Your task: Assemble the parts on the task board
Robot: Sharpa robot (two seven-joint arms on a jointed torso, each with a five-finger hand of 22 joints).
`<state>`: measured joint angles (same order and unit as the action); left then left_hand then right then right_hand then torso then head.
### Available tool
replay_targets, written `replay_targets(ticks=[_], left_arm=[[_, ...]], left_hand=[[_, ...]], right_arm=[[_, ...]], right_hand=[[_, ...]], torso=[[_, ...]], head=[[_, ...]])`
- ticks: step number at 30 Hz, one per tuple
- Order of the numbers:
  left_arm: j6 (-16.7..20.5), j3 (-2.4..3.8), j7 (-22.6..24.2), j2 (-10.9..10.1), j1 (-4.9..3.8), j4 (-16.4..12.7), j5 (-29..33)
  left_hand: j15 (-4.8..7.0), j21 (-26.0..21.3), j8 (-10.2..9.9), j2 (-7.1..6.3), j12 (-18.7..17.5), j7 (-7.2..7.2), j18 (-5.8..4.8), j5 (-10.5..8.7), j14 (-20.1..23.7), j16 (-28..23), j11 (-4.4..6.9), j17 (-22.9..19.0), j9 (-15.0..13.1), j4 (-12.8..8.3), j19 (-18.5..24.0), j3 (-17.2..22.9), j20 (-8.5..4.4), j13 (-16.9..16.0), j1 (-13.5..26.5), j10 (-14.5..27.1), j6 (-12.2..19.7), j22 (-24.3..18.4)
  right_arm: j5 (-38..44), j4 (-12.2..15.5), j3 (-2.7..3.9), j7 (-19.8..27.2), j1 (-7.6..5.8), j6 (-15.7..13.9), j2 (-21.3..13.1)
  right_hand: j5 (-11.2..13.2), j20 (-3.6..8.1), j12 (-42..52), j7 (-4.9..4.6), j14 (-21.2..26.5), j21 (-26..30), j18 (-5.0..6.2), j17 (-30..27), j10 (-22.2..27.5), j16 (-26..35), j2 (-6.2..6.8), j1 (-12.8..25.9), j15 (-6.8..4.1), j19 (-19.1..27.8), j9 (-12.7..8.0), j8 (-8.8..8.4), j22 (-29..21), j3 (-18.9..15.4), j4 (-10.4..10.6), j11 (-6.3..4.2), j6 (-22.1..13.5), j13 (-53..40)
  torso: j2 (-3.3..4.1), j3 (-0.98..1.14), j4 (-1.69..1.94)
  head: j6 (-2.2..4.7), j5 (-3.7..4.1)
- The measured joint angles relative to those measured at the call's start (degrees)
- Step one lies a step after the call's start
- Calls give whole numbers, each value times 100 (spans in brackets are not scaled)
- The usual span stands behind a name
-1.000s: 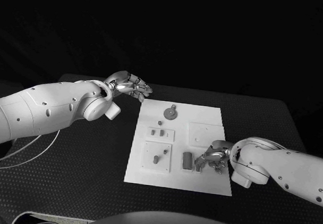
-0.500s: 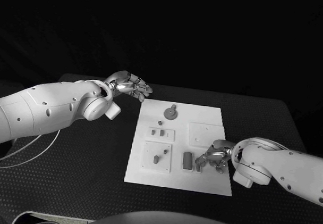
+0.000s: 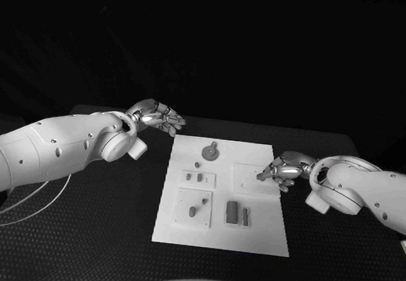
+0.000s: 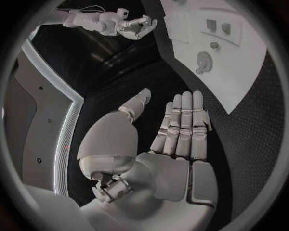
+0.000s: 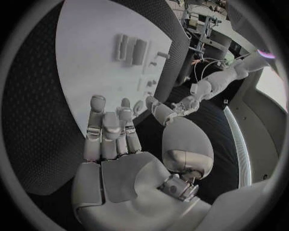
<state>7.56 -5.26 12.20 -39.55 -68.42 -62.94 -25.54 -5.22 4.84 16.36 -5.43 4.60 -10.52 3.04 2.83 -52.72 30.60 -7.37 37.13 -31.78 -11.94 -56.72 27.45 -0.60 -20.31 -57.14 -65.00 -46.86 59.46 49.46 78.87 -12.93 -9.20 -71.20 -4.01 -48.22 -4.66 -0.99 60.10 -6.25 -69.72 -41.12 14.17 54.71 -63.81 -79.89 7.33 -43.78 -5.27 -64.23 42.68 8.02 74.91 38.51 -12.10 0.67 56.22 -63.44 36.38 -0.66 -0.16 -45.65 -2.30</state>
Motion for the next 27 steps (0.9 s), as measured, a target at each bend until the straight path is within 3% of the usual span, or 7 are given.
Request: replay_targets(ticks=[6,8,10,15,18,20,27], left_arm=[[50,0,36,50,-45,196,179],[76,0,46,87,-67,289,253],[105,0,58,131,-99,381,325],[171,6,94,244,-193,589,477],[199,8,126,316,-203,721,575],[211,8,148,376,-200,829,639],[213,7,228,457,-193,963,772]], left_hand=[[-56,-96,0,25,-84,70,10,0,90,-200,-26,2,6,0,129,0,78,12,25,126,104,-28],[-71,-106,-45,40,-84,92,9,0,172,-303,-31,-15,17,0,239,0,92,56,40,241,153,-76],[-117,-106,-98,40,-84,77,7,0,324,-461,-38,-64,45,5,418,6,129,132,40,429,265,-158],[-257,-125,-211,36,-84,115,-131,0,915,-942,-61,-242,113,4,929,36,265,364,116,992,484,-443],[-386,-125,-335,2,-84,201,-218,11,1422,-1288,-54,-401,163,4,1385,36,390,572,257,1532,738,-691],[-460,-125,-394,-24,-84,266,-219,11,1663,-1451,-17,-483,181,21,1562,18,456,676,342,1768,880,-836],[-483,-125,-363,34,-84,317,-219,11,1773,-1554,19,-591,132,-34,1660,-65,510,877,427,1865,931,-1266]], right_arm=[[-1038,-1321,250,1176,-7,-237,599],[-1379,-1732,372,1455,34,-273,841],[-1747,-2188,598,1740,166,-291,1100],[-2446,-3084,903,2190,433,-248,1455],[-2762,-3315,1036,2390,488,-209,1521],[-2901,-3341,1105,2506,537,-176,1586],[-3080,-3296,1122,2711,569,-63,1634]], right_hand=[[0,-287,-718,-257,768,592,-5,-407,690,850,-230,-341,182,902,31,-60,-22,89,-238,167,-424,479],[0,-429,-1213,-315,1165,955,-146,-676,954,1408,-277,-388,294,1389,30,-73,-138,103,-253,251,-552,905],[0,-603,-1960,-403,1742,1465,-320,-1116,1158,2289,-304,-414,542,2048,19,-157,-342,170,-233,381,-714,1583],[0,-891,-3543,-394,2552,2362,-666,-1976,1441,4111,-372,-426,1310,3296,-96,-273,-656,136,-180,743,-1138,3051],[0,-918,-4206,-382,3032,2570,-668,-2323,1580,4848,-496,-301,1496,3357,-195,-327,-782,-125,-193,784,-1351,3676],[0,-982,-4547,-374,3251,2797,-668,-2531,1610,5225,-548,-250,1521,3527,-274,-327,-896,-273,-184,813,-1458,4044],[0,-1068,-5110,-409,3258,3171,-757,-2920,1461,5710,-548,-250,1576,3793,-502,-286,-925,-539,-41,877,-1575,4843]], torso=[[-52,-32,-18],[-85,-47,-24],[-124,-62,-26],[-226,-100,-35],[-288,-109,-40],[-330,-112,-46],[-438,-121,-75]], head=[[390,105],[548,133],[665,145],[941,130],[1108,91],[1207,61],[1411,8]])
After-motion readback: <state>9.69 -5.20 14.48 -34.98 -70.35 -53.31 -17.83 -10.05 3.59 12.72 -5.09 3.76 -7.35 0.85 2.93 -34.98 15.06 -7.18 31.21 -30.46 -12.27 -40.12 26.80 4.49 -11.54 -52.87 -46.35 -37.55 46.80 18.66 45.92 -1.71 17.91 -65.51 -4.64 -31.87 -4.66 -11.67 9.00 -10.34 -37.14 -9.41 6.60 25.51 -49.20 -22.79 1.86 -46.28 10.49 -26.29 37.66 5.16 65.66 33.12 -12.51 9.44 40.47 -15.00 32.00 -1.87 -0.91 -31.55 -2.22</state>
